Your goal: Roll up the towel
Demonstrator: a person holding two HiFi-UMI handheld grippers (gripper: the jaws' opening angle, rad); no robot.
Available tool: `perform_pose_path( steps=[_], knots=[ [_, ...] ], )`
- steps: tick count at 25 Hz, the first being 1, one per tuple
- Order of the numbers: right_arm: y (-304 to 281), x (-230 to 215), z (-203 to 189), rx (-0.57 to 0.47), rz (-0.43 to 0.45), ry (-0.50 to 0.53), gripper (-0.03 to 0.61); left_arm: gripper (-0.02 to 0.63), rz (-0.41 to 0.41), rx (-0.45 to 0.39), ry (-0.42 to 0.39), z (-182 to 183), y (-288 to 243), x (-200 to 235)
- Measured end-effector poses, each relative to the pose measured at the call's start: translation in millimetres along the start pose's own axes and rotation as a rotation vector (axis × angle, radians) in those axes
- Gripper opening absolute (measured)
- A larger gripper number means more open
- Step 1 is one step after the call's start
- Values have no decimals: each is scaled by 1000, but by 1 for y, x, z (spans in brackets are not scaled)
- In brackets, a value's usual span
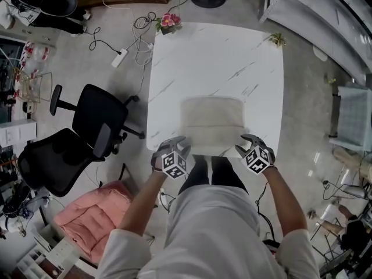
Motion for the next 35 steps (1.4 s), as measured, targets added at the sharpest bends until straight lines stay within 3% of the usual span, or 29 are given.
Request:
perform_pose_path(
  steps=[2,6,8,12,15,22,27,35],
  knots=[
    [-5,6,-10,24,4,17,196,155,25,6,-4,-4,-5,-7],
    [-18,7,-23,51,-42,56,206,245,20,12,-26,-11,-17,-18],
    [-24,6,-29,63,-70,80,207,253,43,49,-77,-17,-26,-21],
    [-34,3,-37,83,-155,169,162,155,109,98,-148,-23,-39,-16],
    [-33,4,-36,73,-166,182,93,93,91,87,-153,-22,-36,-15],
    [-21,30,-55,110,-49,177,75,83,-65,74,-143,-28,-23,-45],
    [-15,53,-69,149,70,121,74,83,-211,90,-134,-33,-15,-68],
    [-6,32,-58,212,271,-41,78,87,-487,112,-66,-23,-9,-47]
  ],
)
Point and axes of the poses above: the fingertips, and each gripper's own axes: y backward along the fingers, x to its left, z out of its top, the point moved 4 cm from there along y, backward along the fingers, and after that the axes turned 8 degrees about -y, right-handed, at the moved point
